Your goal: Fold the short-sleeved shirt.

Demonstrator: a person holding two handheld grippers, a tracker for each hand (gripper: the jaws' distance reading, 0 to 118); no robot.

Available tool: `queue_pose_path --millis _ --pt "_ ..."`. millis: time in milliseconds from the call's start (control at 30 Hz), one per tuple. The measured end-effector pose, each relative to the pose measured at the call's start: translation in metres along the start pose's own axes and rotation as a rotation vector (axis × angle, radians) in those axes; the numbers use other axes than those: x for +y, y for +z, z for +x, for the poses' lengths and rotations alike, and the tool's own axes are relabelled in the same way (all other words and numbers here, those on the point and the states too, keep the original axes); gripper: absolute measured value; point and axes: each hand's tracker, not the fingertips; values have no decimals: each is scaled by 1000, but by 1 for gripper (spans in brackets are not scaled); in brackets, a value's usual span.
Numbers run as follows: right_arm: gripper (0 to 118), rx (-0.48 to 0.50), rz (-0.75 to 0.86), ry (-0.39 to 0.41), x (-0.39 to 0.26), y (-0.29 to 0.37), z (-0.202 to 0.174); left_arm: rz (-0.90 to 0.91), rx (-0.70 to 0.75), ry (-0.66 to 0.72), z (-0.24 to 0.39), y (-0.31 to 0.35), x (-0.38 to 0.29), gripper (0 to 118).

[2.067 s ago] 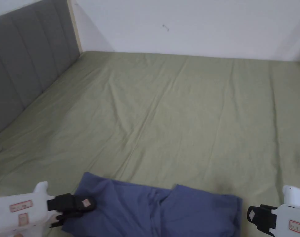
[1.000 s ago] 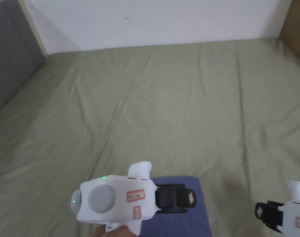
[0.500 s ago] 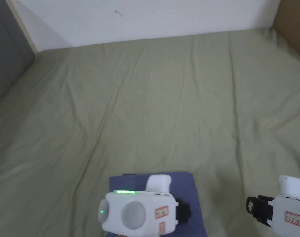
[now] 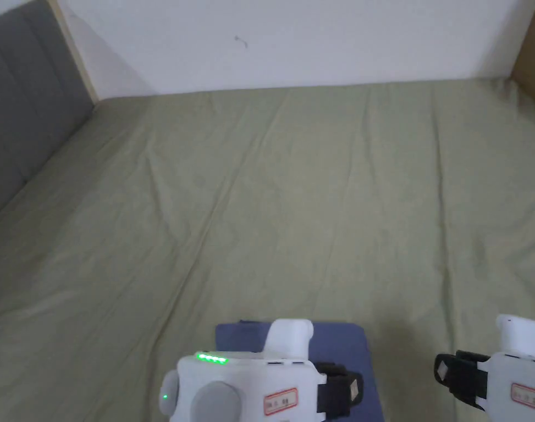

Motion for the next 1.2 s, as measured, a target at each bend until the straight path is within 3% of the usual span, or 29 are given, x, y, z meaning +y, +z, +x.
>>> queue_pose_path --millis 200,267,400,467,500,533,567,600,833,933,967,1000,1033,1133,1200 --pt "0 142 -84 141 11 -43 -69 123 46 177 -80 78 -9 0" --pt "0 148 -135 195 7 -67 -87 147 65 241 -101 91 -19 0" --pt "0 97 -285 250 -11 -122 -101 136 -31 364 -144 98 -34 2" --pt "0 102 -247 243 -9 -117 -97 165 -33 409 -157 95 -40 25" --pt "0 111 -249 221 -5 -114 -95 159 -43 421 -163 93 -41 51" --pt "0 120 -249 205 -2 -111 -93 150 -56 442 -167 88 -41 95" --pt "0 121 -250 204 -1 -111 -91 130 -77 452 -171 80 -41 111" --pt "0 121 -253 203 -1 -111 -91 111 -118 474 -174 71 -41 115" --pt "0 109 -249 198 -5 -110 -91 180 -351 649 -195 9 -32 116" --pt "0 105 -248 186 -4 -107 -93 90 -341 620 -183 -6 -21 114" --pt "0 101 -245 189 -3 -105 -94 91 -335 623 -182 -8 -21 98" --pt "0 94 -239 197 -2 -102 -96 46 -240 636 -184 -11 -23 55" --pt "0 84 -231 205 -1 -100 -97 45 -223 656 -191 -13 -26 28" --pt "0 93 -205 197 3 -87 -98 50 -249 630 -200 5 -26 27" --pt "0 91 -181 191 7 -79 -100 35 -172 541 -191 27 -12 27"
